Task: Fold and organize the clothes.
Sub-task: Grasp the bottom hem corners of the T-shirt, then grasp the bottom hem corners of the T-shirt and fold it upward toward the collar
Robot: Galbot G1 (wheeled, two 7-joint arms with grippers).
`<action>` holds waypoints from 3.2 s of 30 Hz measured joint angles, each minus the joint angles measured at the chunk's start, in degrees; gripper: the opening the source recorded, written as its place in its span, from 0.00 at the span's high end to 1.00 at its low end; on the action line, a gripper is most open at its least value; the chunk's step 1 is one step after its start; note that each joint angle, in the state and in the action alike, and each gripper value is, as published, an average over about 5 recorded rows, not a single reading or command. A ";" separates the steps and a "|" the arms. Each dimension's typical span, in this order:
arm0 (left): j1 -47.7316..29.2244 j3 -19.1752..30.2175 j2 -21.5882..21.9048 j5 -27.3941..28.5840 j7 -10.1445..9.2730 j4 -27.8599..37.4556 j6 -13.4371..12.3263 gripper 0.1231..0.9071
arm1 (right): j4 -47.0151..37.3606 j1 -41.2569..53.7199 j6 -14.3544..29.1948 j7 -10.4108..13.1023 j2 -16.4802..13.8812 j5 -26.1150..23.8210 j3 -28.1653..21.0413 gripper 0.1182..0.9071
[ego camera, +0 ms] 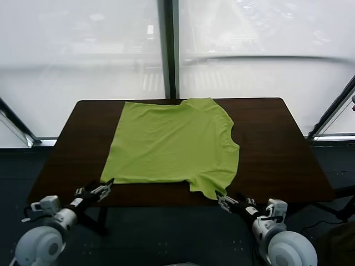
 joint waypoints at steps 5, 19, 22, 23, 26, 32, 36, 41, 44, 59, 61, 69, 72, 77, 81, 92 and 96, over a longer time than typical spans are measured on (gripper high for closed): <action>-0.14 -0.02 -0.02 0.08 -0.14 0.04 -0.11 0.00 | -0.62 0.14 0.49 -1.19 0.17 -1.57 -0.71 0.07; -0.14 -0.06 -0.05 0.48 -0.04 0.47 -0.48 0.10 | -0.97 -0.03 0.94 -1.95 0.09 -2.20 -0.71 0.91; -0.25 -0.01 -0.04 0.51 -0.04 0.66 -0.57 0.28 | -0.68 -0.22 1.17 -1.98 -0.07 -2.19 -0.42 0.98; -0.27 0.00 -0.04 0.51 -0.04 0.73 -0.62 0.37 | -0.51 -0.35 1.29 -1.97 -0.09 -2.19 -0.31 0.97; -0.31 0.01 -0.02 0.50 -0.04 0.92 -0.84 0.61 | 0.28 -1.03 1.58 -1.63 -0.26 -2.18 0.08 0.97; 0.33 -0.08 0.01 0.65 -0.01 0.67 -1.01 0.96 | 3.33 -3.65 1.32 0.16 -1.12 -1.72 1.49 0.97; 1.83 -0.75 0.69 0.95 -0.25 -0.55 -0.97 0.97 | 5.65 -6.51 1.03 0.63 -1.79 -1.47 2.63 0.97; 5.06 -2.73 2.20 0.89 -0.36 -2.85 -0.94 0.97 | 8.00 -10.26 0.69 1.43 -2.65 -0.36 3.70 0.97; 7.30 -4.33 3.06 0.89 -0.32 -3.98 -1.23 0.97 | 9.16 -12.15 0.74 1.47 -3.17 0.27 4.36 0.97; 11.03 -9.09 1.97 0.30 -0.57 -7.31 -2.31 0.97 | 7.04 -4.74 2.01 0.31 -4.00 2.09 4.39 0.97; 9.79 -8.54 1.23 0.78 -0.55 -7.12 -2.21 0.97 | 5.94 -2.70 1.95 0.38 -4.08 2.60 4.06 0.97; 3.01 -6.07 0.11 1.28 -0.79 -5.46 -1.07 0.97 | 0.78 4.88 2.09 0.87 -3.22 3.16 2.68 0.97; -0.08 -5.11 0.41 1.15 -0.97 -4.69 -0.69 0.97 | -1.24 7.12 2.32 1.17 -2.49 3.12 2.23 0.97; -5.02 -3.67 1.08 0.93 -1.05 -2.97 -0.56 0.97 | -4.02 9.97 2.75 1.35 -1.32 2.93 1.86 0.97; -8.16 -2.46 1.51 1.05 -0.88 -1.04 -0.71 0.97 | -5.85 11.57 3.36 1.24 -0.22 2.50 1.65 0.97; -14.68 1.26 3.27 1.14 -0.40 5.36 -1.18 0.97 | -9.67 13.88 5.36 -0.29 2.03 -0.15 1.04 0.97; -16.80 2.71 3.68 1.45 -0.11 7.42 -1.24 0.97 | -10.81 14.49 6.27 -1.08 2.58 -1.80 0.79 0.97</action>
